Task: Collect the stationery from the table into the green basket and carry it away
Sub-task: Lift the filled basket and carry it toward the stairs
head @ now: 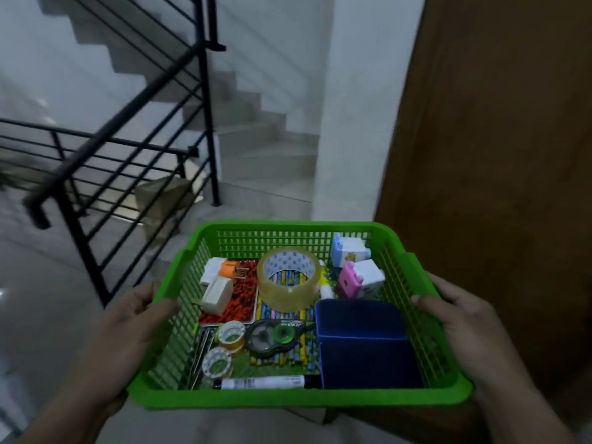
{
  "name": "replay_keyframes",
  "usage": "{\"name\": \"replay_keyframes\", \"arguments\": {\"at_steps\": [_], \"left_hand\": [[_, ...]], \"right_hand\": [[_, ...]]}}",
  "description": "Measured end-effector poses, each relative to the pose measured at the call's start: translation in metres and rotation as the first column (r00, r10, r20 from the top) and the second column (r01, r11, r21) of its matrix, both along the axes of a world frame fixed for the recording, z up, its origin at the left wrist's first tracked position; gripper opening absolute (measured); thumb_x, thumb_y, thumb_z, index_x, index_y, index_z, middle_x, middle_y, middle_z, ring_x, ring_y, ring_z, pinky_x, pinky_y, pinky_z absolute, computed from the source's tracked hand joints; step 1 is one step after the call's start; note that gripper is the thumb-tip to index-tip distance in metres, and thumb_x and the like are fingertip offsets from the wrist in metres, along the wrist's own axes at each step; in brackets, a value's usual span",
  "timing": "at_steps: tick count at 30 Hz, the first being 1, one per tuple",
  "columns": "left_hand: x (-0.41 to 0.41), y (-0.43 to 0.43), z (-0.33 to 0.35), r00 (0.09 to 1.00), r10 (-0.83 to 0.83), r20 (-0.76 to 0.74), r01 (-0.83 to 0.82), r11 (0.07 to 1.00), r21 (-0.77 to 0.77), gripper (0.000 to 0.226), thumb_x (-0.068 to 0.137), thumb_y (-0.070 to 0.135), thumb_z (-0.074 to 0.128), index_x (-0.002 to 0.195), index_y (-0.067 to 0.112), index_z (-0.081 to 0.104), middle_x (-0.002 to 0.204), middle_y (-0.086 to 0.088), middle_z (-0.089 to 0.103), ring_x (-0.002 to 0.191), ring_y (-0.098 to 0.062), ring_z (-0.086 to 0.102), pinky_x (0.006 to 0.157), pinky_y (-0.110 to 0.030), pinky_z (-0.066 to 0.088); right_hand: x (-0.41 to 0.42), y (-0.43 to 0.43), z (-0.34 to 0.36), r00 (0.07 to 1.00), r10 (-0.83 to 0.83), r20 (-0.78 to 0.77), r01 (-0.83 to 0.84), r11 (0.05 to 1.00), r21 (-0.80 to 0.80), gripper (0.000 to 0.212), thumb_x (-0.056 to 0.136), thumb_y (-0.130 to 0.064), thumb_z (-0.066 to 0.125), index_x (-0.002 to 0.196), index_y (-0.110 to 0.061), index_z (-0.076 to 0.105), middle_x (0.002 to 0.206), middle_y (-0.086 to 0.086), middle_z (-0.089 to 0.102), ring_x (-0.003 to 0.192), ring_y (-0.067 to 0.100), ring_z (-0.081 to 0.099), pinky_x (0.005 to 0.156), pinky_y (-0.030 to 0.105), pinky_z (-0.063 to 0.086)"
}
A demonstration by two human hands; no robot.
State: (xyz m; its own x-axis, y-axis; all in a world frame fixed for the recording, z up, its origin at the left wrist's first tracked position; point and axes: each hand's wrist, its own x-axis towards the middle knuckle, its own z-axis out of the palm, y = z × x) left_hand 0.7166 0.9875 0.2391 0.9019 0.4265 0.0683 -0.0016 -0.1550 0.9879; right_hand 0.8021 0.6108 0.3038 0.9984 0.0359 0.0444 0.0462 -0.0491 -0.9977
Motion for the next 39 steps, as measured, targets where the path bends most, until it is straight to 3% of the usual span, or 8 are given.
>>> {"name": "replay_keyframes", "arguments": {"at_steps": [4, 9, 13, 16, 26, 30, 36, 39], "left_hand": [[0.012, 0.084, -0.017, 0.993, 0.114, 0.031, -0.114, 0.993, 0.003, 0.026, 0.093, 0.032, 0.064, 0.113, 0.017, 0.067, 0.105, -0.021, 0.072, 0.098, -0.049, 0.066, 0.086, -0.069, 0.051], [0.031, 0.152, 0.012, 0.976, 0.207, 0.068, -0.206, 0.978, -0.028, 0.018, 0.095, 0.017, 0.059, 0.110, 0.013, 0.067, 0.104, -0.024, 0.071, 0.097, -0.046, 0.067, 0.087, -0.053, 0.052], [0.045, 0.197, 0.037, 0.949, 0.300, 0.101, -0.296, 0.954, -0.051, 0.014, 0.096, 0.003, 0.050, 0.099, -0.002, 0.063, 0.086, -0.026, 0.070, 0.066, -0.030, 0.064, 0.052, -0.025, 0.054], [0.062, 0.231, 0.053, 0.911, 0.386, 0.141, -0.376, 0.922, -0.096, 0.014, 0.095, -0.002, 0.048, 0.089, -0.006, 0.059, 0.060, -0.012, 0.065, 0.045, -0.020, 0.059, 0.039, -0.021, 0.046], [0.163, 0.370, 0.080, 0.747, 0.650, 0.139, -0.645, 0.759, -0.089, 0.016, 0.097, 0.008, 0.050, 0.091, -0.001, 0.062, 0.068, -0.015, 0.068, 0.057, -0.029, 0.061, 0.053, -0.034, 0.048], [0.207, 0.428, 0.099, 0.638, 0.752, 0.167, -0.752, 0.655, -0.075, 0.017, 0.096, 0.009, 0.051, 0.086, -0.001, 0.061, 0.060, -0.010, 0.063, 0.046, -0.023, 0.056, 0.041, -0.025, 0.042], [0.254, 0.510, 0.125, 0.509, 0.834, 0.212, -0.841, 0.534, -0.084, 0.016, 0.095, 0.010, 0.053, 0.080, 0.005, 0.059, 0.048, -0.001, 0.058, 0.034, -0.012, 0.049, 0.035, -0.019, 0.037], [0.269, 0.558, 0.137, 0.485, 0.846, 0.222, -0.864, 0.502, -0.028, 0.016, 0.096, 0.010, 0.052, 0.082, 0.008, 0.058, 0.062, -0.007, 0.057, 0.033, -0.003, 0.048, 0.034, -0.013, 0.037]], "right_hand": [[0.046, 0.086, -0.004, 0.992, 0.122, -0.024, -0.121, 0.992, 0.041, 0.037, 0.092, -0.005, 0.057, 0.116, -0.031, 0.068, 0.091, 0.004, 0.077, 0.078, 0.029, 0.074, 0.070, 0.040, 0.057], [0.109, 0.191, -0.001, 0.976, 0.217, -0.033, -0.213, 0.972, 0.096, 0.033, 0.089, 0.001, 0.058, 0.112, -0.019, 0.071, 0.087, 0.012, 0.077, 0.065, 0.029, 0.072, 0.050, 0.028, 0.057], [0.153, 0.268, 0.008, 0.955, 0.295, -0.024, -0.287, 0.944, 0.160, 0.026, 0.089, 0.002, 0.056, 0.100, -0.014, 0.074, 0.082, 0.017, 0.075, 0.059, 0.029, 0.069, 0.050, 0.034, 0.058], [0.193, 0.328, 0.010, 0.926, 0.377, -0.009, -0.369, 0.912, 0.180, 0.025, 0.088, 0.000, 0.057, 0.100, -0.013, 0.075, 0.089, 0.021, 0.074, 0.064, 0.033, 0.069, 0.062, 0.040, 0.057], [0.365, 0.535, 0.028, 0.752, 0.659, 0.034, -0.638, 0.713, 0.289, 0.031, 0.089, 0.000, 0.049, 0.109, -0.008, 0.072, 0.096, 0.027, 0.071, 0.069, 0.034, 0.066, 0.061, 0.039, 0.057], [0.430, 0.626, 0.053, 0.658, 0.750, 0.065, -0.734, 0.618, 0.281, 0.032, 0.090, -0.001, 0.048, 0.109, -0.011, 0.072, 0.096, 0.024, 0.072, 0.074, 0.037, 0.068, 0.067, 0.042, 0.056], [0.492, 0.752, 0.092, 0.591, 0.794, 0.141, -0.800, 0.556, 0.224, 0.029, 0.089, 0.000, 0.050, 0.104, -0.010, 0.074, 0.079, 0.017, 0.073, 0.057, 0.027, 0.064, 0.053, 0.029, 0.051], [0.509, 0.814, 0.105, 0.576, 0.798, 0.177, -0.815, 0.543, 0.203, 0.028, 0.089, 0.000, 0.050, 0.102, -0.009, 0.073, 0.065, 0.009, 0.071, 0.047, 0.020, 0.062, 0.045, 0.022, 0.048]]}}
